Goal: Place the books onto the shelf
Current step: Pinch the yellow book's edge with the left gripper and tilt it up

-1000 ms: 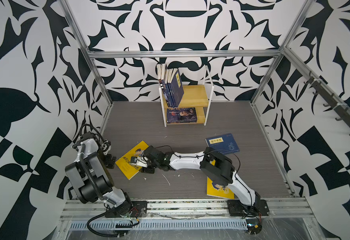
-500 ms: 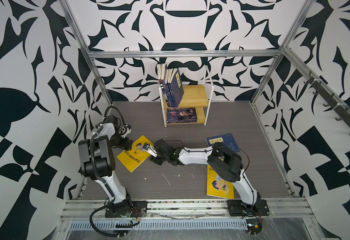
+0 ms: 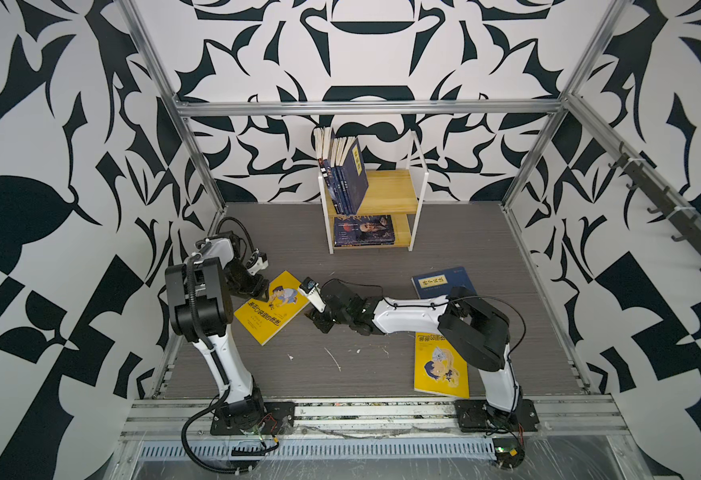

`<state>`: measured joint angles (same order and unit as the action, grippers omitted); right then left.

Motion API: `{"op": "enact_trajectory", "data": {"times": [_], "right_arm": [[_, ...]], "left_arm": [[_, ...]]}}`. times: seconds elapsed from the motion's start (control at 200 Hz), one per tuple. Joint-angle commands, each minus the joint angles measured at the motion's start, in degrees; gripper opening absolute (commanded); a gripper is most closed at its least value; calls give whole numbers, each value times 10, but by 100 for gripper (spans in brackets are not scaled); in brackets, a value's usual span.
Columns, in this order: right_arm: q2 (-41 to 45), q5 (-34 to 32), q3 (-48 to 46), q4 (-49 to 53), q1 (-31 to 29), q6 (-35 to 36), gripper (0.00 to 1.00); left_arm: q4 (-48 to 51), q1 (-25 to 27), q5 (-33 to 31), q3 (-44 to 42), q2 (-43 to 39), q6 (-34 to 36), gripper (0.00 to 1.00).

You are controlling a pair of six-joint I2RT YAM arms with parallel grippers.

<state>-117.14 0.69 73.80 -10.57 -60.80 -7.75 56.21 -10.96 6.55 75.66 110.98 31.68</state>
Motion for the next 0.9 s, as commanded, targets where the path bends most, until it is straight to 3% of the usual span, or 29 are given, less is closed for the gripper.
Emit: {"op": "enact_trajectory", "data": {"times": [0.0, 0.2, 0.34, 0.625, 0.77, 0.79, 0.895], "right_arm": [[-21, -28, 43, 22, 11, -84, 36], [-59, 5, 67, -2, 50, -168, 27], [-62, -7, 86, 17, 69, -143, 21], [24, -40, 24, 31, 121, -69, 23], [91, -42, -29, 36, 114, -11, 26], [101, -41, -37, 35, 110, -5, 27], [140, -46, -67, 39, 83, 29, 28]], "left_arm": [[78, 37, 38, -47, -26, -10, 80], [107, 83, 82, -44, -27, -57, 80], [121, 119, 120, -47, -35, -73, 80], [152, 211, 207, -45, -69, -115, 83], [149, 204, 203, -6, -106, -129, 84], [144, 201, 196, 1, -110, -131, 88], [92, 179, 163, 30, -124, -141, 92]]}}
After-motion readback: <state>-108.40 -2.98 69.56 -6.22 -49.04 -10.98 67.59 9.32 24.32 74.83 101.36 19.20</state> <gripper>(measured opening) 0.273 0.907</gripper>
